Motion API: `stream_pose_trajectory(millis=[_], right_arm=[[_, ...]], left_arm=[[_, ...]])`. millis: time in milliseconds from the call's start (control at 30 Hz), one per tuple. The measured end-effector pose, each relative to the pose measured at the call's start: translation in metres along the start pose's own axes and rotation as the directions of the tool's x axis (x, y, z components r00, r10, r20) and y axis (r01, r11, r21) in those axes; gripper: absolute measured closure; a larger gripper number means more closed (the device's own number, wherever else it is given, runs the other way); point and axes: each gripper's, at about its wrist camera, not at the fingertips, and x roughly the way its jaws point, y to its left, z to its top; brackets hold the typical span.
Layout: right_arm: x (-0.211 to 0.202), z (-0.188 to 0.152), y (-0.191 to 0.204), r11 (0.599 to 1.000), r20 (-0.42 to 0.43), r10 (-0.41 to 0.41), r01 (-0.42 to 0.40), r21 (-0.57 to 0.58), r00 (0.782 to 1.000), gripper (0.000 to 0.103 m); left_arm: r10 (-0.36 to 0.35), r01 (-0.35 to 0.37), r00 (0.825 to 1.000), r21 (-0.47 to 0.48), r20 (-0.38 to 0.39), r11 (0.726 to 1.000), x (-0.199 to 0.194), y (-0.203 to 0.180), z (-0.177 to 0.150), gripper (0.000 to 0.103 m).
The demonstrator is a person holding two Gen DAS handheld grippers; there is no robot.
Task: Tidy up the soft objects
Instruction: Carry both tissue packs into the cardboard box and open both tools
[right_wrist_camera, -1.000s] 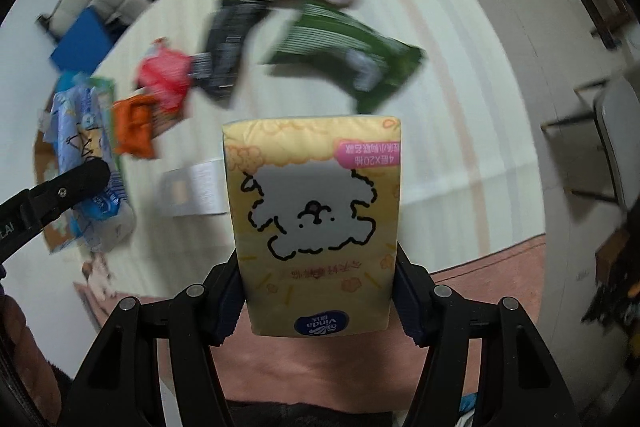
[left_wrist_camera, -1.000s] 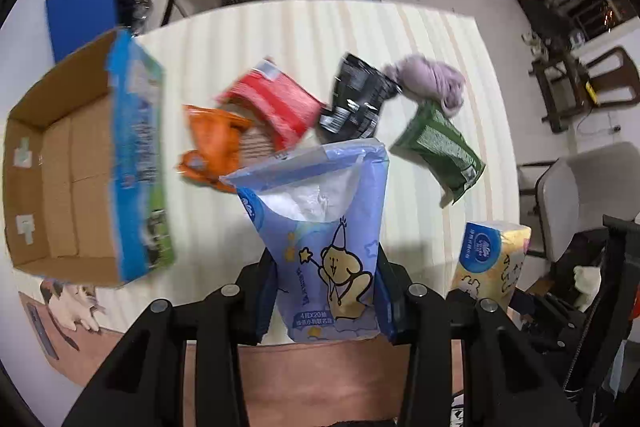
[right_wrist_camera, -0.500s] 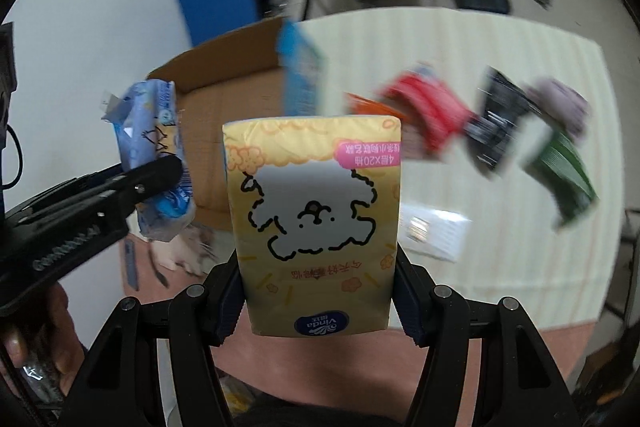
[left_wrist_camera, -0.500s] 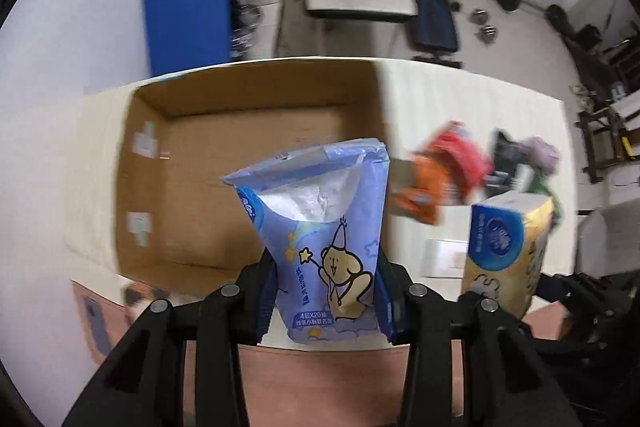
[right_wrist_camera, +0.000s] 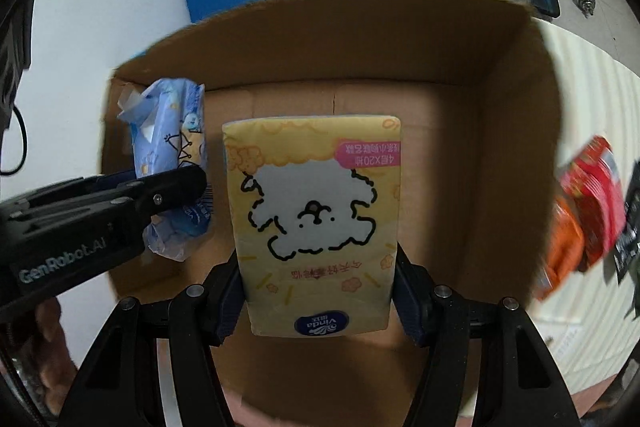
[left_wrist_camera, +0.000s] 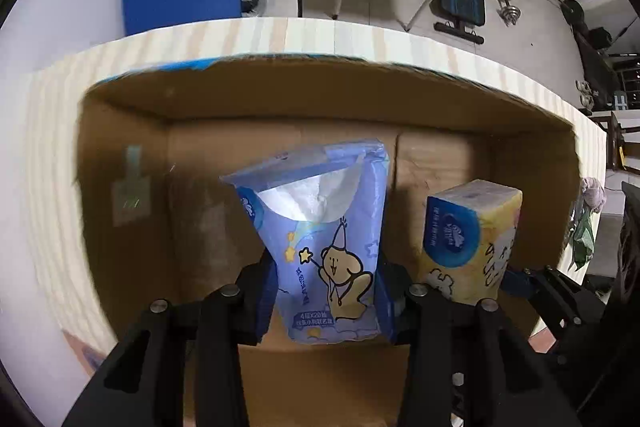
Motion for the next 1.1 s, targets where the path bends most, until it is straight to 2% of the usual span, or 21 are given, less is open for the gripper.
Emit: stream_pose_trajectory(millis=[200, 300, 400, 433, 467, 500, 533, 700, 733, 900, 1033, 1100], right_arm=[[0.027, 0.022, 0.003, 0.999, -0.011, -0.036, 0.036, 0.000, 0.999, 0.037], [0.033, 0.029, 0.004, 0.999, -0.009, -0.052, 0.052, -0.001, 0.999, 0.037], [0.029, 0.022, 0.008, 0.996, 0.005, -0.084, 0.084, -0.014, 0.996, 0.033], [0.026, 0.016, 0.010, 0.996, 0.002, -0.092, 0.092, -0.015, 0.996, 0.021], [0.025, 0.015, 0.011, 0.996, -0.006, -0.093, 0.093, -0.012, 0.996, 0.009], [0.022, 0.013, 0.011, 0.996, -0.005, -0.093, 0.093, -0.012, 0.996, 0.006], [0.018, 0.010, 0.013, 0.995, 0.002, -0.099, 0.099, -0.016, 0.995, 0.005], [0.002, 0.006, 0.015, 0.990, 0.020, -0.138, 0.138, -0.012, 0.990, 0.000], [-0.002, 0.011, 0.012, 0.989, 0.024, -0.146, 0.146, -0.004, 0.989, 0.000], [-0.016, -0.017, 0.012, 0.984, 0.037, -0.177, 0.176, 0.010, 0.984, 0.000], [-0.017, -0.032, 0.014, 0.983, 0.050, -0.185, 0.184, 0.028, 0.981, 0.000], [-0.025, -0.047, 0.017, 0.980, 0.068, -0.197, 0.195, 0.031, 0.978, 0.000]], left_arm=[[-0.036, 0.038, 0.998, 0.030, -0.056, 0.999, 0.024, 0.003, 0.023, 0.063], [-0.027, 0.029, 0.997, 0.030, -0.075, 0.999, 0.031, 0.001, 0.031, 0.060], [-0.061, 0.063, 0.994, 0.020, -0.085, 0.998, 0.033, 0.002, 0.029, 0.047], [-0.060, 0.061, 0.995, 0.019, -0.081, 0.998, 0.031, 0.002, 0.030, 0.036], [-0.055, 0.057, 0.996, 0.022, -0.072, 0.998, 0.029, 0.002, 0.029, 0.027], [-0.053, 0.054, 0.997, 0.027, -0.061, 0.998, 0.027, 0.002, 0.028, 0.025], [-0.050, 0.051, 0.997, 0.027, -0.056, 0.998, 0.025, 0.003, 0.026, 0.019], [-0.033, 0.033, 0.999, 0.025, -0.003, 0.999, 0.007, 0.009, 0.014, 0.006], [-0.028, 0.028, 1.000, 0.024, 0.010, 0.999, 0.004, 0.011, 0.011, 0.005], [-0.001, 0.001, 0.995, -0.001, 0.096, 1.000, -0.021, 0.019, -0.011, 0.004], [0.055, -0.050, 0.984, -0.031, 0.171, 0.998, -0.040, 0.025, -0.040, 0.004], [0.058, -0.049, 0.978, -0.050, 0.199, 0.998, -0.049, 0.028, -0.057, 0.004]])
